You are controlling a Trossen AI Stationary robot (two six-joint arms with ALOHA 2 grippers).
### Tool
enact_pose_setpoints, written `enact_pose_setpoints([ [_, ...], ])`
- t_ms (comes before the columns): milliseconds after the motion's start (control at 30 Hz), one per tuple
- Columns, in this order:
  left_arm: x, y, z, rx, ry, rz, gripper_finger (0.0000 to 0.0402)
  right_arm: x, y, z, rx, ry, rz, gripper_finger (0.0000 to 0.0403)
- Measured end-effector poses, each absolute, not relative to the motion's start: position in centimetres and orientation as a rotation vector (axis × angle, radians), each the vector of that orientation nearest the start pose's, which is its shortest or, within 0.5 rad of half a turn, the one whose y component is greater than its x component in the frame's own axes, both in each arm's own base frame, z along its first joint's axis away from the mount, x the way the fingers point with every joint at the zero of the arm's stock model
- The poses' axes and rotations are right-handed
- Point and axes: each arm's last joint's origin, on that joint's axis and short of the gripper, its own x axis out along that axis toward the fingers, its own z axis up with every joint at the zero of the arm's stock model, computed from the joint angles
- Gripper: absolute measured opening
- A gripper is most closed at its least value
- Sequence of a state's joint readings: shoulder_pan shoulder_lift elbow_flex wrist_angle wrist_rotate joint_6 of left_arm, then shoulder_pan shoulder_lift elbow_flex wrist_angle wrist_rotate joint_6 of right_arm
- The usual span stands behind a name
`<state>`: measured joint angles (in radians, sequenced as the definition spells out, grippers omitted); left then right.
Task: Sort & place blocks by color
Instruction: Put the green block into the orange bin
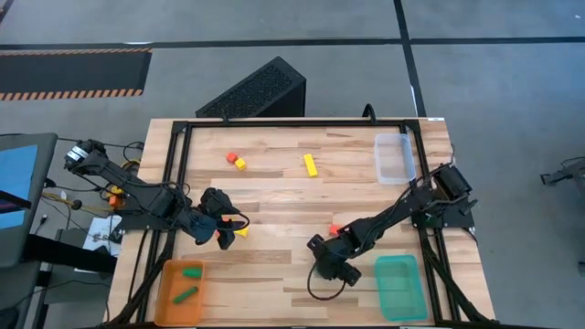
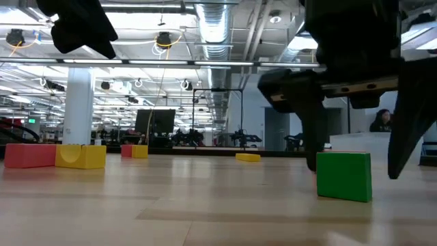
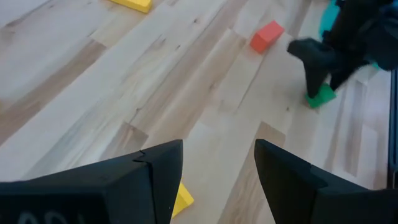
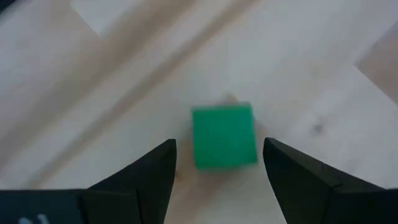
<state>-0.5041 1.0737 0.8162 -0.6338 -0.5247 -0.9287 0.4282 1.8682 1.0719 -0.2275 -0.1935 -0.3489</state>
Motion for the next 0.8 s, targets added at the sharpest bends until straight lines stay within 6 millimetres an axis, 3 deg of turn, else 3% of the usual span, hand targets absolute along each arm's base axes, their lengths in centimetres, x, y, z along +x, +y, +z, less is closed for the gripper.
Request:
enact_pose_setpoints([
  [133,18.6,-8.5,25.9,-0.439,0.687,0.373,0.0183,32.8,15.7,12.9,-0.406,0.959,0.752,0.0254],
  [267,18.6,-8.5,25.9,-0.434,0.688,0.372,0.0183,33.0,15.8,13.0,-0.369,0.942,0.731,0.0230],
  [400,18.6,-8.5,25.9,-0.404,0.691,0.362,0.0183,33.4,15.2,13.6,-0.370,0.915,0.692,0.0176],
  [500,18.6,-8.5,25.9,-0.398,0.683,0.371,0.0183,34.1,13.4,14.4,-0.291,0.914,0.614,0.0120],
  [667,18.9,-7.6,26.1,-0.467,0.574,0.521,0.0183,35.3,9.5,18.0,-0.066,0.805,0.451,0.0117],
  [800,19.9,-6.3,26.5,-0.605,0.451,0.621,0.0184,35.4,7.1,22.8,-0.071,0.578,0.219,0.0117],
])
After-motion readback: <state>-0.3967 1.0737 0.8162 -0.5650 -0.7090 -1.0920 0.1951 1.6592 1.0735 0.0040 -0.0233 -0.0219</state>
